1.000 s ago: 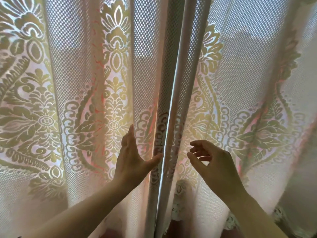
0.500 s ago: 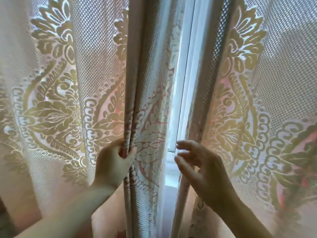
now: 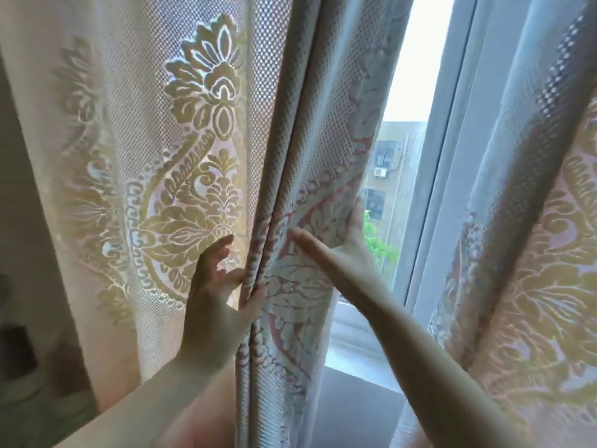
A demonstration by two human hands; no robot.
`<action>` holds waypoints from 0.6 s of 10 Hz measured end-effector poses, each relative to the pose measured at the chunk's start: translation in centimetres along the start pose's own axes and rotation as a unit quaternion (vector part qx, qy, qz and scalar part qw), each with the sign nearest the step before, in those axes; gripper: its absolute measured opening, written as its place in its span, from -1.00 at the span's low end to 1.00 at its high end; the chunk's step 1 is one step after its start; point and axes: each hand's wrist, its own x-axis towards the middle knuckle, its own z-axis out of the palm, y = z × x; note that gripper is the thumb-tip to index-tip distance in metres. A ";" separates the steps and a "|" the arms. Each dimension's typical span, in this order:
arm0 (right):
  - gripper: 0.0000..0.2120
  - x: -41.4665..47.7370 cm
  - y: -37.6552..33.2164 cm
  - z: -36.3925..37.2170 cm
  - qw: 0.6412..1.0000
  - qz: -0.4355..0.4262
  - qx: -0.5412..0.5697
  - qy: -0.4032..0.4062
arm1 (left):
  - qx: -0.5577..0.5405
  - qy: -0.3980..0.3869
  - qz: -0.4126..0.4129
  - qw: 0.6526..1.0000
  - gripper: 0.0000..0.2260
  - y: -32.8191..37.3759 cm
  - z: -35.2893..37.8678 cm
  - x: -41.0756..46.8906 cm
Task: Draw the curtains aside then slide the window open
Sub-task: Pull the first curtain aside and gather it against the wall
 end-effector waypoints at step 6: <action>0.31 11.5 -1.0 14.0 0.998 0.042 -0.049 0.018 | 0.075 0.008 -0.015 0.997 0.23 -10.0 -5.6 10.9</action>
